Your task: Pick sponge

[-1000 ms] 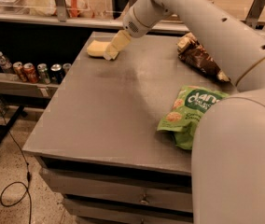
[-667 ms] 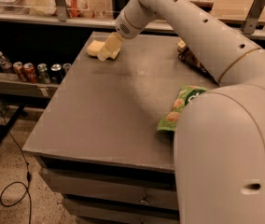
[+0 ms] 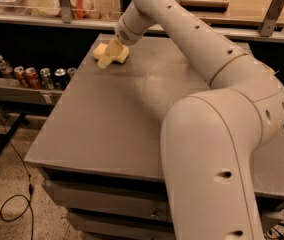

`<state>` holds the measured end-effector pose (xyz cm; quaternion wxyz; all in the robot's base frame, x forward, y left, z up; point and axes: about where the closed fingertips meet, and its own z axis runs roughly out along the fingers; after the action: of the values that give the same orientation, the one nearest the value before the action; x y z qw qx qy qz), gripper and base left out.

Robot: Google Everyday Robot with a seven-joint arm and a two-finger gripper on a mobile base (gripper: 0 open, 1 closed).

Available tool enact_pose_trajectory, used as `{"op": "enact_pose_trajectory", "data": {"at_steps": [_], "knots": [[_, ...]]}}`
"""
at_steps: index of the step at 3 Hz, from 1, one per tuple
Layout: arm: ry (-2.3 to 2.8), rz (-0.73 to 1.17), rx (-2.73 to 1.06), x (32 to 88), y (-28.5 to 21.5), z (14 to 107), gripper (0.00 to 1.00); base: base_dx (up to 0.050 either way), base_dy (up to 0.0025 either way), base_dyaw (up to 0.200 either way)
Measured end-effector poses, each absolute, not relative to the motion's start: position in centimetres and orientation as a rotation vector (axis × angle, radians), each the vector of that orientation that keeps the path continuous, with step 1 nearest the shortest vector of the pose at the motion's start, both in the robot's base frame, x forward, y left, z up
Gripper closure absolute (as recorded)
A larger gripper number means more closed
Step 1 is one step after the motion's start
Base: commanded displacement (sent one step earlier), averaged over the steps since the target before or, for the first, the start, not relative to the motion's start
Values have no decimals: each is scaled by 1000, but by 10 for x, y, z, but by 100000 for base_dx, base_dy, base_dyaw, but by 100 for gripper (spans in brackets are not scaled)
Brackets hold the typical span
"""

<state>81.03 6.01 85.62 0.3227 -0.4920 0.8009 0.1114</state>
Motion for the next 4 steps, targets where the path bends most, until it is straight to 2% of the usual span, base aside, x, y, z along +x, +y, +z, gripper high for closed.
{"op": "enact_pose_trajectory", "data": {"at_steps": [1, 4], "knots": [[2120, 300, -1286, 816, 63, 848, 18, 0, 0, 0], [2143, 287, -1233, 821, 47, 851, 87, 0, 0, 0]]}}
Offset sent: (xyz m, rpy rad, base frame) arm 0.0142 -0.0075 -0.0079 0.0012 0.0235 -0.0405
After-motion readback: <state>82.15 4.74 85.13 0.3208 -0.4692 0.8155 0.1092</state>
